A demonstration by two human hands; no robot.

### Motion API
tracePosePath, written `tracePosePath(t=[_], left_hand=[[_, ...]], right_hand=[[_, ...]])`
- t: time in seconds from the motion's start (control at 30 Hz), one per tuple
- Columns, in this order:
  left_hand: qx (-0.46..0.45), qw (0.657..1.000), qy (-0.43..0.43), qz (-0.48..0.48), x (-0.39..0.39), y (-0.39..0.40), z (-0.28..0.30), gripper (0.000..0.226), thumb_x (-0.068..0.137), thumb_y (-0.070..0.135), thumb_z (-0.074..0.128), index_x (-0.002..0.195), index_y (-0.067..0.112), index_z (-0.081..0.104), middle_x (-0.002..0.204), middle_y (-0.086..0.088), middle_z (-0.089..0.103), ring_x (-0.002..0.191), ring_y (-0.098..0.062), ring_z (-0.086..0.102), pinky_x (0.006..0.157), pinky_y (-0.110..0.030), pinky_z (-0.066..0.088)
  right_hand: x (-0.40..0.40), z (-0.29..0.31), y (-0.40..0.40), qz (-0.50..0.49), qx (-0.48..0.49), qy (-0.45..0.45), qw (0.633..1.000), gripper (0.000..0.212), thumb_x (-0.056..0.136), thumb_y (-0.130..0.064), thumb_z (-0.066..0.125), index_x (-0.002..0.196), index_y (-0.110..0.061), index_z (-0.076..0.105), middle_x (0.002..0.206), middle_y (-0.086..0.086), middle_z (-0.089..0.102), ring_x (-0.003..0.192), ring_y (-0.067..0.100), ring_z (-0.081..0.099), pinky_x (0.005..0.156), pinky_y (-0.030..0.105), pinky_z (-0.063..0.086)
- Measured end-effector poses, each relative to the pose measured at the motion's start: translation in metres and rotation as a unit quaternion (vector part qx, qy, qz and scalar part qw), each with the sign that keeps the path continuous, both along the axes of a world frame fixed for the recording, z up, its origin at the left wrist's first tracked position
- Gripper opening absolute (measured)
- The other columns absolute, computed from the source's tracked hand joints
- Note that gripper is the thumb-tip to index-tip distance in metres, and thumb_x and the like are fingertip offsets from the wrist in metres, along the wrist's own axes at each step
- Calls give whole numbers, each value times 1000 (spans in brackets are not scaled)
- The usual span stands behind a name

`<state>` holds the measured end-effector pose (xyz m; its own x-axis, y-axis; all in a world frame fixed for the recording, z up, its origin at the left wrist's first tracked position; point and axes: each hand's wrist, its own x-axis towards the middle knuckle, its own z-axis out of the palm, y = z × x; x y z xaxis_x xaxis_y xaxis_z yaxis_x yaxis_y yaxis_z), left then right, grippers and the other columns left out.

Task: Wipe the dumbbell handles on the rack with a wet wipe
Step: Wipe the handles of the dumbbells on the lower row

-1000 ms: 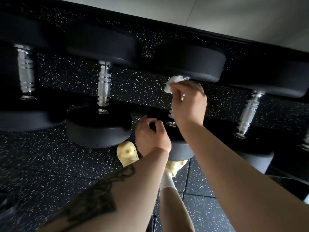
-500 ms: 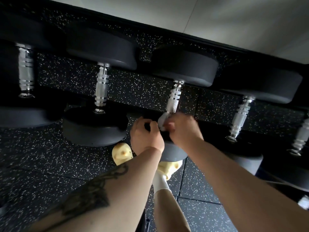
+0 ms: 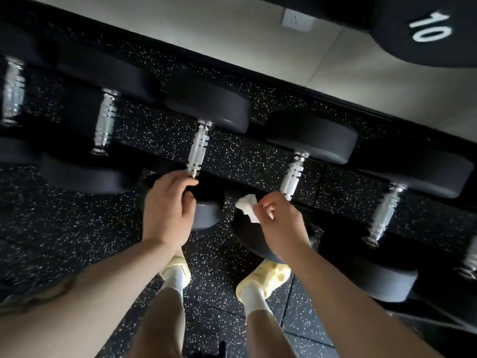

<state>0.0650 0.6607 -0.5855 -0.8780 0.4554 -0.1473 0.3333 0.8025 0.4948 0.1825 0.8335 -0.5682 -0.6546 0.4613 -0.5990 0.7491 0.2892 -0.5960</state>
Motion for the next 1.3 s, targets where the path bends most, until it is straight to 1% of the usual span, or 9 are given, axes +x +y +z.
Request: tracePosePath(t=[0.13,0.33,0.53,0.67,0.83,0.97,1.1,1.2,1.3], left_hand=[[-62,991,-55,103,-41,-19,-20,30,91,13,49,119,10,60,129,-9,57,121,-29,49,105,-42,36],[-61,960,-237,134,-68,-32,-37,31,99,20,39,116,4,59,119,-20,58,109,-37,55,91,-39,41],[-10,955,-262,137,-68,-40,-53,34,98,17,36,122,1,54,127,-19,51,116,-34,48,102,-39,34],[-7,938,-284,197,-69,-30,-54,36,96,16,39,126,4,54,134,-15,47,119,-32,47,105,-38,34],[9,907,-253,336,-59,-14,-52,40,86,26,48,123,17,60,136,-2,52,121,-27,49,108,-42,32],[74,892,-229,381,-55,-14,-58,56,70,40,38,115,22,65,125,1,61,111,-26,57,99,-43,42],[88,891,-221,386,-52,-15,-61,63,61,50,30,106,26,66,115,1,66,102,-26,61,91,-43,48],[92,896,-214,379,-53,-15,-62,65,59,53,27,101,23,67,111,-1,67,99,-29,61,85,-42,50],[81,900,-211,372,-54,-15,-62,55,69,49,29,95,19,68,108,-4,67,95,-31,60,82,-43,50]], right_hand=[[-45,-3,-35,-101,-45,62,992,12,90,-35,60,99,-27,57,88,-14,62,79,3,59,64,17,48],[-123,-32,-93,-67,-14,-27,997,19,83,-32,68,100,-25,69,102,-3,69,93,17,63,85,36,52],[-151,-59,-95,-8,92,-167,982,21,85,-42,63,101,-28,69,101,-3,68,92,18,60,88,34,45],[-142,-69,-79,-23,85,-233,968,22,92,-27,51,106,-21,68,105,3,66,86,21,58,80,32,49],[-142,-85,-77,-99,37,-206,973,22,89,-18,57,105,-26,69,107,6,66,100,27,60,94,40,47],[-155,-93,-73,-66,-53,-184,979,31,89,-3,52,115,-13,65,104,12,66,82,20,57,69,30,50],[-142,-66,-67,-23,-66,-186,980,26,90,-14,55,113,-5,64,117,15,63,93,23,56,80,29,44],[-146,-44,-88,-7,-117,-104,988,19,89,-19,59,104,-16,70,104,8,68,97,28,63,74,28,46],[-167,-43,-107,22,-17,-109,994,14,87,-34,61,96,-30,72,89,0,66,80,20,62,63,25,46]])
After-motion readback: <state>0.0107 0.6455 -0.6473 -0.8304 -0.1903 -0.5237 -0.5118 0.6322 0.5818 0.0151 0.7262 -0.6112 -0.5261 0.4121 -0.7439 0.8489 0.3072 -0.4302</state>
